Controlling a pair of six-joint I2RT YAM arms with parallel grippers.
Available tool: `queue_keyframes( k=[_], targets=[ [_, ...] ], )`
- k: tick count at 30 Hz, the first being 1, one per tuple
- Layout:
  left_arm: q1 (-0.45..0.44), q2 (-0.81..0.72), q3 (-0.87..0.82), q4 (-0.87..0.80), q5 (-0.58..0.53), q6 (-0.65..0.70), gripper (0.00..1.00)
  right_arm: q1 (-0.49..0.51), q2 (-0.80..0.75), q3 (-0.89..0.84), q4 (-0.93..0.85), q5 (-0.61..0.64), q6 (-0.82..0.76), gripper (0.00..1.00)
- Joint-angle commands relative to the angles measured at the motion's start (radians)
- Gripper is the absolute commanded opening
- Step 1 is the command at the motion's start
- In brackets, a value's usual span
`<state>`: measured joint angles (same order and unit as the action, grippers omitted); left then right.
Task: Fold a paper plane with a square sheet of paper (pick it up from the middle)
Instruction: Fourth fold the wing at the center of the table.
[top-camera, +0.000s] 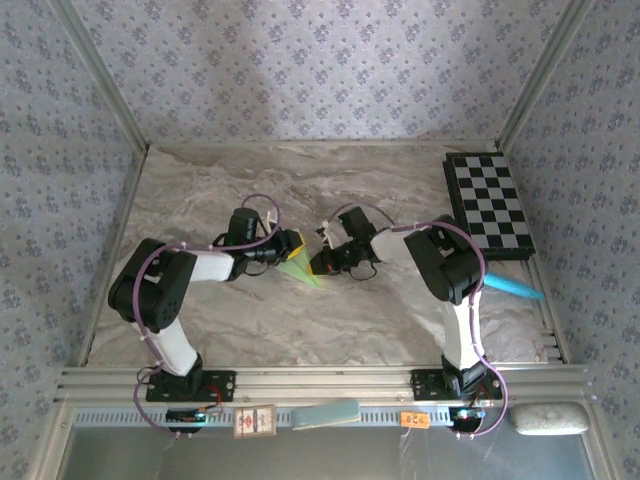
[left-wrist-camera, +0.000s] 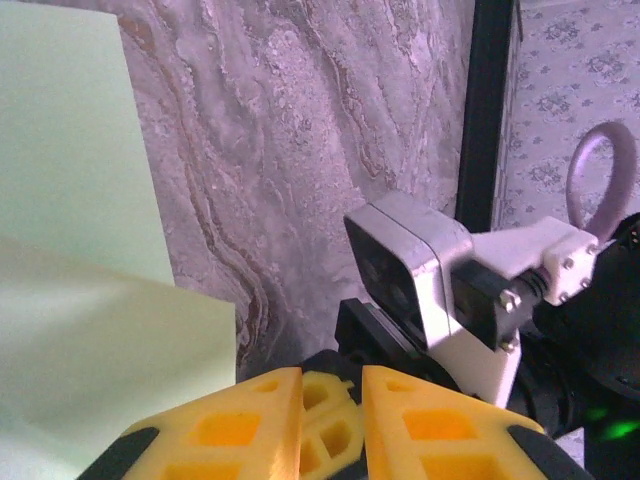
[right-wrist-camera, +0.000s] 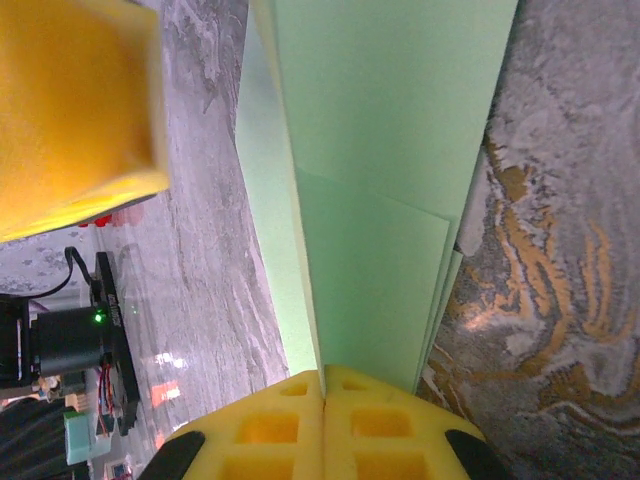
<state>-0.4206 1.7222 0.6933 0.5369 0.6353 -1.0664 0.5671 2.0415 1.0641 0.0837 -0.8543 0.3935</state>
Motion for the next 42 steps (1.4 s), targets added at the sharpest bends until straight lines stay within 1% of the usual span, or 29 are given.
queue_keyframes(
  k=[1,6,14,31,34,42],
  targets=[
    [0.004,-0.011,-0.038,0.004,-0.008,0.008,0.22,-0.03,0.031,-0.045,-0.032,0.121,0.002,0.0],
    [0.001,0.025,-0.052,0.044,-0.006,-0.014,0.19,-0.035,0.031,-0.061,-0.002,0.109,0.01,0.0],
    [-0.009,0.08,-0.017,0.06,0.011,-0.015,0.17,-0.04,0.031,-0.059,-0.002,0.098,0.013,0.0],
    [-0.014,0.15,0.017,0.082,0.02,-0.014,0.16,-0.044,0.04,-0.049,-0.031,0.098,0.022,0.01],
    [-0.015,0.157,0.019,0.081,0.02,-0.014,0.16,-0.045,0.04,-0.047,-0.037,0.102,0.022,0.02],
    [-0.017,0.16,0.011,0.052,0.008,-0.008,0.16,-0.044,0.008,-0.021,-0.105,0.111,0.014,0.11]
  ],
)
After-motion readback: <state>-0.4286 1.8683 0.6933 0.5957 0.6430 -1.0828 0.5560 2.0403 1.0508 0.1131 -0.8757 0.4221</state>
